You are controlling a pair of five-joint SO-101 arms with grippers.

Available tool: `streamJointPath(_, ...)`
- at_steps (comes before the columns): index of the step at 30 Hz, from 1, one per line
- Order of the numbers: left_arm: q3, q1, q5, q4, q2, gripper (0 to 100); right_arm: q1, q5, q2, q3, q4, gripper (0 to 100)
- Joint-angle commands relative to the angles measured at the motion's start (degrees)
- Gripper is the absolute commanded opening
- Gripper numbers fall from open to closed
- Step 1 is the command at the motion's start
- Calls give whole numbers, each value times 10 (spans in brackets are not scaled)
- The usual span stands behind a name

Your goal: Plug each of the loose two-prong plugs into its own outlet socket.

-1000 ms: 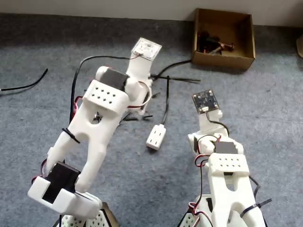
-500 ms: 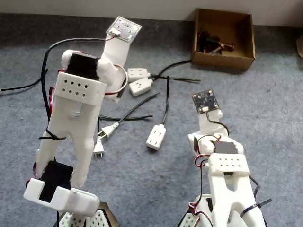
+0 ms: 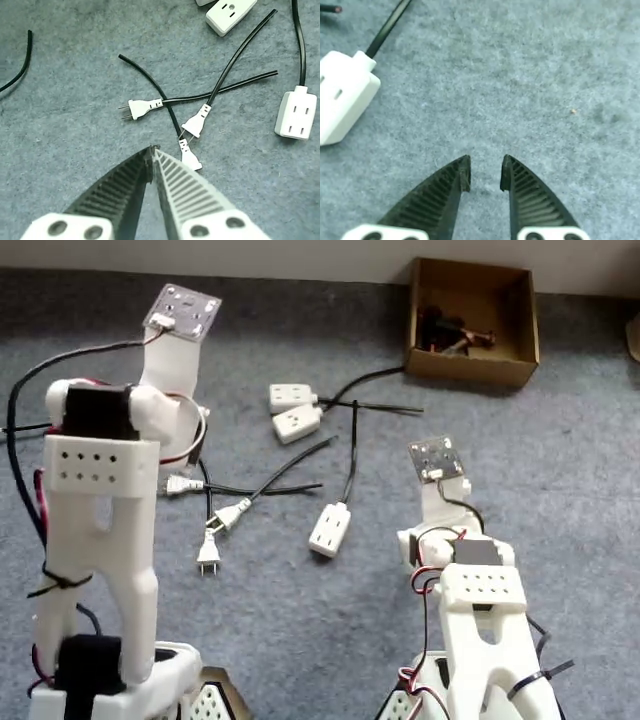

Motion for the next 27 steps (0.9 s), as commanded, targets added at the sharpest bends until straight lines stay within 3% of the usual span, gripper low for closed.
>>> streamJointPath(1,80,-47,-31,-35,-77,7,4,-7,-20,-8,4,109)
streamJointPath(6,225,-96,-32,-118,-148,7,4,-4,-20,-7,3,109)
streamJointPath(13,377,-97,-32,-195,-223,7,3,-6,-20,-8,5,109)
streamJointPath(22,546,-101,-10,-320,-263,7,-67,-25,-15,-101,154,109)
streamJointPath(27,570,-181,20,-354,-264,7,-71,-98,-15,-218,232,109)
